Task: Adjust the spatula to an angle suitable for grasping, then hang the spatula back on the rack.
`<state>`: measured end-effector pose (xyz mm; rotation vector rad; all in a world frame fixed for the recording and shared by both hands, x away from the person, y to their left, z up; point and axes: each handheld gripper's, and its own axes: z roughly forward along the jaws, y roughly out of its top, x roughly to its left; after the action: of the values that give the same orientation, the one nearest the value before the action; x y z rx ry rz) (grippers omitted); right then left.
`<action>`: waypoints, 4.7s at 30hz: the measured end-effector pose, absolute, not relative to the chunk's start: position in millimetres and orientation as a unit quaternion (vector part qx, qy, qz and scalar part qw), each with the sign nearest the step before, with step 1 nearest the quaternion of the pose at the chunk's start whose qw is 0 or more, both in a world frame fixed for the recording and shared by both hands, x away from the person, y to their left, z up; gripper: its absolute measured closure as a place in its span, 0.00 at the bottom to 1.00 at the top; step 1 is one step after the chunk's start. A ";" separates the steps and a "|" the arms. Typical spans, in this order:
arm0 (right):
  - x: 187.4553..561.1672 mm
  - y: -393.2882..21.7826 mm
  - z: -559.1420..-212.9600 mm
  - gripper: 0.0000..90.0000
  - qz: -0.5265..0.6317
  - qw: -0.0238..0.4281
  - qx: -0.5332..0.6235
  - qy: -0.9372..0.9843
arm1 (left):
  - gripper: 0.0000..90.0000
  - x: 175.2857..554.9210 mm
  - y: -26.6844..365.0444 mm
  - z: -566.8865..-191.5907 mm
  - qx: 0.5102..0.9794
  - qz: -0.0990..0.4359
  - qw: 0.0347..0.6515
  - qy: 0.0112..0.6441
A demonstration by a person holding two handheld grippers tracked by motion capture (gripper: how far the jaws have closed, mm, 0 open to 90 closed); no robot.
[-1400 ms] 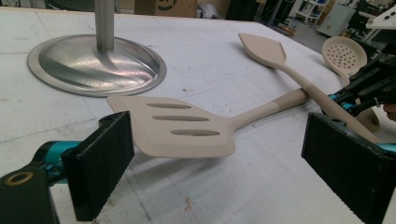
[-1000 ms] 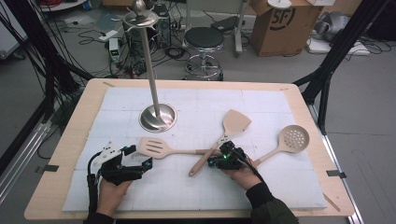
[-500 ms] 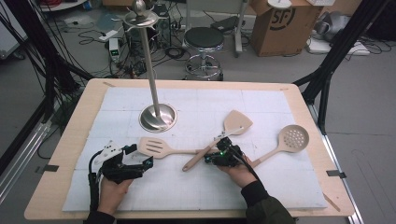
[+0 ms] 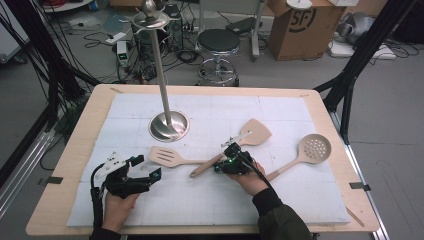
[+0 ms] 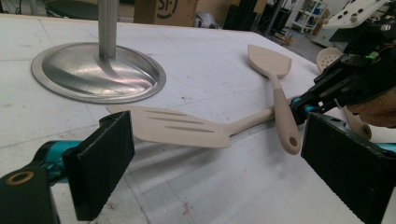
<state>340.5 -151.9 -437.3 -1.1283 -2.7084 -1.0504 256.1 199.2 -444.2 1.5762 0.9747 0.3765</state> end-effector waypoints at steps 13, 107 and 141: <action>332.3 -157.8 -425.3 0.83 -0.352 0.019 -0.322 -0.879 | 0.11 254.0 202.2 -444.6 0.674 0.163 0.585 0.421; 390.6 -151.3 -393.6 0.88 -0.196 -0.256 0.049 -0.945 | 0.12 245.9 222.0 -445.4 0.631 0.137 0.614 0.454; 406.4 -155.4 -300.4 0.88 -0.646 -0.089 -0.171 -0.739 | 0.12 244.9 223.5 -445.6 0.630 0.135 0.616 0.454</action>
<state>406.4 -155.4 -300.4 -0.5712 -2.4621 -2.1513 244.9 223.5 -445.6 1.4507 1.0446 0.3112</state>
